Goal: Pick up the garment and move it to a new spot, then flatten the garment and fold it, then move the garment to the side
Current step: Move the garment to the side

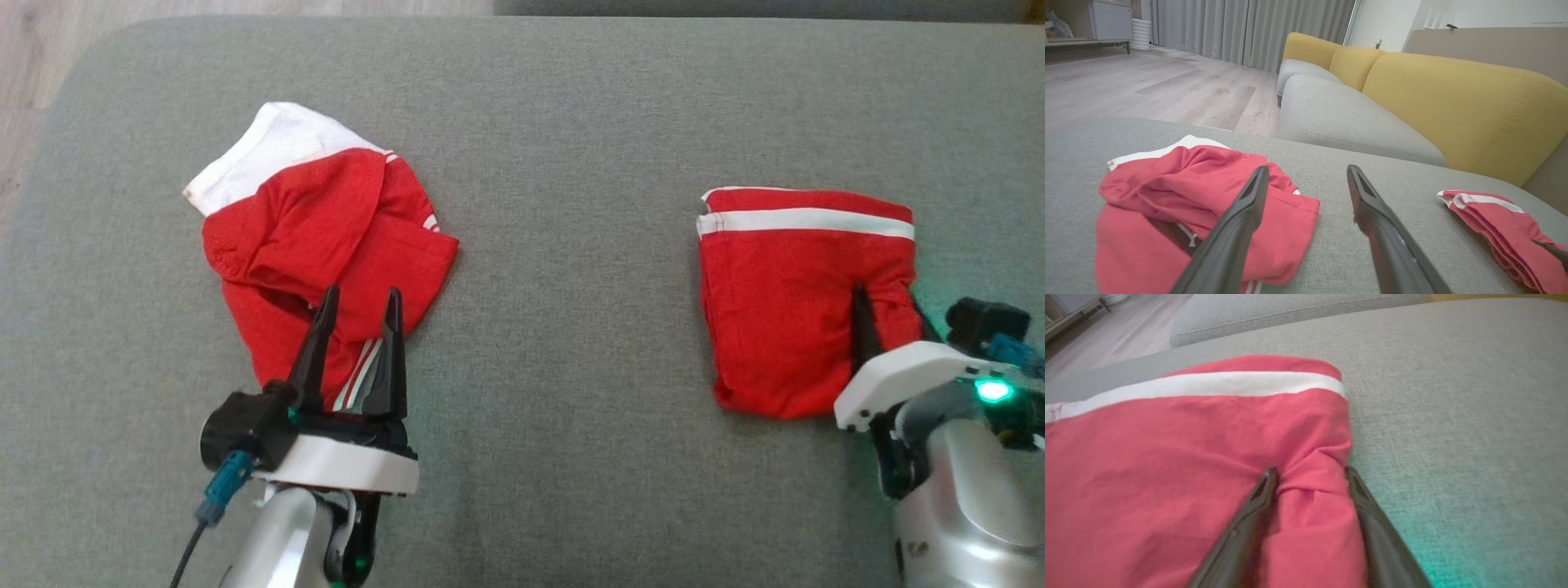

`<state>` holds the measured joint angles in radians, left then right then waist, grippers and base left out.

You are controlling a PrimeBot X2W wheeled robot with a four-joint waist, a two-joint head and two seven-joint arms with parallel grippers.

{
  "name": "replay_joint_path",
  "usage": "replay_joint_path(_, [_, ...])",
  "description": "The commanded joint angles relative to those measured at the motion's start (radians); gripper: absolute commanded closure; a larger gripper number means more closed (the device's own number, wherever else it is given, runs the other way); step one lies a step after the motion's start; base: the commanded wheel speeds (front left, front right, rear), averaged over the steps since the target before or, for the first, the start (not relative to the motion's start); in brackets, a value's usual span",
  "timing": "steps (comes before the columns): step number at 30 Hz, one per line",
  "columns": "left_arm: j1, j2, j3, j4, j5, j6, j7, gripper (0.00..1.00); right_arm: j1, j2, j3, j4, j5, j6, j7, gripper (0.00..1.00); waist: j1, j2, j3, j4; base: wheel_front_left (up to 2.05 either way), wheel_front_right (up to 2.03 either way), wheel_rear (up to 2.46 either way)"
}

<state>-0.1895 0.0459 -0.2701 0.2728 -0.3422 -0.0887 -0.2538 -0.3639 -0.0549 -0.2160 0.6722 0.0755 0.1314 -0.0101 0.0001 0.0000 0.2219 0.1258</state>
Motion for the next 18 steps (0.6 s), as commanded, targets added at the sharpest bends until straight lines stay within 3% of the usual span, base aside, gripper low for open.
replay_joint_path(1, [-0.041, 0.004, 0.033, -0.032, -0.003, -0.001, -0.008, 0.00, -0.020, 0.005, 0.045, -0.015, -0.032, -0.001, -0.008, 1.00, -0.0001, 0.0000, -0.004, -0.006, 0.00, 0.00, 0.00])
replay_joint_path(10, [-0.030, 0.004, 0.030, -0.026, -0.008, 0.002, -0.008, 0.00, -0.024, 0.003, 0.051, -0.099, -0.185, -0.001, -0.027, 1.00, -0.0001, 0.0000, -0.052, -0.020, 0.00, 0.00, 0.00])
replay_joint_path(16, [-0.002, 0.004, 0.040, -0.031, -0.010, 0.007, -0.008, 0.00, -0.004, -0.089, 0.109, -0.158, -0.217, -0.001, 0.018, 1.00, -0.0001, 0.0000, -0.089, -0.025, 0.00, 0.00, 0.00])
replay_joint_path(18, [0.006, 0.004, 0.044, -0.036, -0.010, 0.007, -0.008, 0.00, 0.001, -0.164, 0.125, -0.173, -0.207, -0.001, 0.047, 1.00, -0.0001, 0.0000, -0.092, -0.028, 0.00, 0.00, 0.00])
